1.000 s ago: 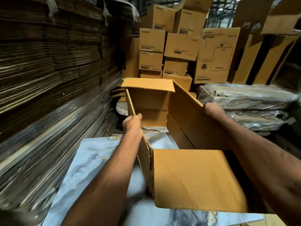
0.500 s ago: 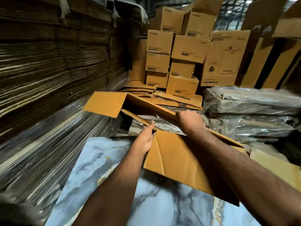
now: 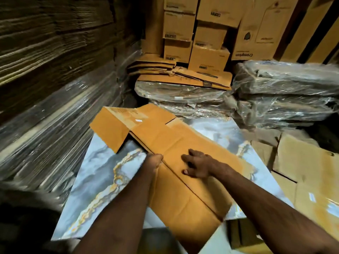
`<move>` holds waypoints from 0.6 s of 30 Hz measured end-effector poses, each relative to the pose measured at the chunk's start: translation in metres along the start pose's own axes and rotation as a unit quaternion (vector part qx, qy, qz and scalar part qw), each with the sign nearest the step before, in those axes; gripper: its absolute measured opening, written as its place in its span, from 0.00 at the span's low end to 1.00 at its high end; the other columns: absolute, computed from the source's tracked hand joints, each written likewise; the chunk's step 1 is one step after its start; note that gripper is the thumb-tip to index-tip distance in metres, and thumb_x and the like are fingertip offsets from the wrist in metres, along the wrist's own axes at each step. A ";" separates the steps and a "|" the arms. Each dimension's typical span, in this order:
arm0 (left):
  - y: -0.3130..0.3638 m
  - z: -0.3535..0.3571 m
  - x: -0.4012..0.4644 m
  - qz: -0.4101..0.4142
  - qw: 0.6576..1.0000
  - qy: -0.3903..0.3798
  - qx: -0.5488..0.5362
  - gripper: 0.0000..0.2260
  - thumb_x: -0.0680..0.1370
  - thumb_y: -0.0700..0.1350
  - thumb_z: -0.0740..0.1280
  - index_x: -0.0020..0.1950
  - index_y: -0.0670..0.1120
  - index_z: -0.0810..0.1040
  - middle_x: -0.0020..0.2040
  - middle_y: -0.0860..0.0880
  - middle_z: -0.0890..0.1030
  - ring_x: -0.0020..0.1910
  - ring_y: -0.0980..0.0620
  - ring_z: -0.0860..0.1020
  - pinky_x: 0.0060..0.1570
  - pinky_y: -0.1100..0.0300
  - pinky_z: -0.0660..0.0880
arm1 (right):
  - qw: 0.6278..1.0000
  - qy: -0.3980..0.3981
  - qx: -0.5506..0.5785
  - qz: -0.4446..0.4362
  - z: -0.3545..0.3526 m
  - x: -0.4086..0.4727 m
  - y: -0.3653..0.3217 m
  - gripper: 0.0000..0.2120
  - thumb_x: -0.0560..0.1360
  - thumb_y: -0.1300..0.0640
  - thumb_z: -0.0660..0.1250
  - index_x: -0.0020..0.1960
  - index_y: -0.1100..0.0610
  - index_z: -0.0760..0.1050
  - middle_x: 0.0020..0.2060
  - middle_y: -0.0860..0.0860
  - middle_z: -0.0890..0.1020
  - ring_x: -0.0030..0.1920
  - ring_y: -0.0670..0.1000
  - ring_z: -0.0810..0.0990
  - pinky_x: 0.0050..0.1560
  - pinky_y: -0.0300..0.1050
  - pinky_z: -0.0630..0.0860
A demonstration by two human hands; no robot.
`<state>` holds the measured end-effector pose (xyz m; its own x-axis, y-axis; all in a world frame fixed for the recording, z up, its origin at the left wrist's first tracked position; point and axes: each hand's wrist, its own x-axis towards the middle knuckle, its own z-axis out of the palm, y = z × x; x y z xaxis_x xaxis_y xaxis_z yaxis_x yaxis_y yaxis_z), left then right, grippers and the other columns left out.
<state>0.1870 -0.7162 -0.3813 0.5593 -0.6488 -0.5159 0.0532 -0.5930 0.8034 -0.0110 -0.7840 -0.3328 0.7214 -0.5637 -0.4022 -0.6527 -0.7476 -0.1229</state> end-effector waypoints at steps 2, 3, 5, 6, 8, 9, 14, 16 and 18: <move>-0.018 -0.002 0.002 -0.004 1.000 -0.014 -0.023 0.07 0.77 0.37 0.67 0.40 0.39 0.78 0.34 0.43 0.75 0.29 0.51 0.73 0.39 0.60 0.68 | 0.998 0.019 0.021 0.063 0.014 -0.007 0.009 0.36 0.77 0.36 0.61 0.79 0.48 0.52 0.78 0.60 0.53 0.76 0.62 0.56 0.73 0.63 0.59; -0.026 -0.003 0.001 -0.010 0.999 -0.030 -0.028 0.05 0.78 0.39 0.67 0.47 0.38 0.80 0.40 0.42 0.78 0.38 0.49 0.77 0.44 0.59 0.71 | 0.993 0.026 0.039 0.107 0.022 -0.008 0.013 0.39 0.77 0.36 0.62 0.80 0.48 0.48 0.79 0.60 0.50 0.77 0.62 0.54 0.74 0.64 0.57; -0.038 -0.003 -0.002 -0.022 0.998 -0.049 -0.027 0.13 0.80 0.45 0.67 0.60 0.38 0.79 0.56 0.42 0.81 0.55 0.45 0.79 0.57 0.54 0.75 | 0.983 0.026 0.069 0.167 0.034 -0.010 0.021 0.41 0.75 0.33 0.62 0.79 0.51 0.51 0.77 0.62 0.59 0.74 0.62 0.62 0.71 0.60 0.64; -0.039 -0.003 -0.006 -0.019 0.999 -0.040 -0.020 0.17 0.81 0.49 0.65 0.64 0.38 0.77 0.61 0.41 0.79 0.60 0.43 0.78 0.62 0.51 0.74 | 0.982 0.012 0.094 0.161 0.038 -0.012 0.021 0.38 0.75 0.32 0.61 0.76 0.54 0.58 0.73 0.61 0.68 0.69 0.61 0.70 0.67 0.56 0.69; -0.036 -0.003 -0.016 0.005 1.000 0.025 -0.011 0.23 0.83 0.53 0.60 0.67 0.36 0.74 0.65 0.38 0.76 0.65 0.40 0.75 0.65 0.51 0.71 | 0.981 -0.029 0.163 0.105 0.042 -0.018 0.008 0.31 0.78 0.31 0.55 0.68 0.53 0.71 0.62 0.56 0.79 0.59 0.55 0.78 0.59 0.48 0.74; -0.033 -0.002 -0.020 0.021 0.997 0.075 -0.008 0.24 0.83 0.54 0.58 0.67 0.35 0.73 0.65 0.36 0.76 0.65 0.38 0.74 0.63 0.51 0.70 | 0.976 -0.040 0.200 0.075 0.043 -0.022 -0.003 0.31 0.78 0.30 0.52 0.63 0.52 0.75 0.59 0.54 0.81 0.57 0.54 0.79 0.58 0.47 0.74; -0.023 -0.004 -0.042 0.153 0.947 0.255 0.126 0.26 0.78 0.52 0.65 0.73 0.41 0.68 0.70 0.38 0.72 0.68 0.38 0.69 0.64 0.47 0.68 | 0.945 -0.109 0.299 0.075 0.063 -0.028 -0.045 0.37 0.76 0.26 0.43 0.67 0.45 0.76 0.72 0.49 0.72 0.71 0.52 0.69 0.74 0.53 0.60; -0.025 -0.006 -0.048 0.186 0.912 0.270 0.246 0.22 0.78 0.48 0.64 0.71 0.44 0.71 0.74 0.40 0.67 0.74 0.40 0.63 0.69 0.46 0.61 | 0.956 -0.143 0.251 0.046 0.081 -0.032 -0.053 0.37 0.75 0.25 0.46 0.70 0.47 0.73 0.72 0.48 0.71 0.72 0.51 0.68 0.75 0.53 0.61; -0.028 -0.007 -0.053 0.174 0.886 0.210 0.375 0.17 0.78 0.48 0.61 0.66 0.47 0.76 0.73 0.43 0.69 0.74 0.41 0.61 0.72 0.45 0.57 | 0.964 -0.148 0.222 0.009 0.113 -0.032 -0.046 0.43 0.68 0.19 0.47 0.66 0.48 0.75 0.65 0.46 0.75 0.67 0.50 0.72 0.71 0.55 0.66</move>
<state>0.1619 -0.6616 -0.3743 0.7001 -0.7140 0.0066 -0.6602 -0.6438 0.3868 -0.0301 -0.6912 -0.4171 0.6546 -0.4001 -0.6414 -0.7461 -0.4783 -0.4631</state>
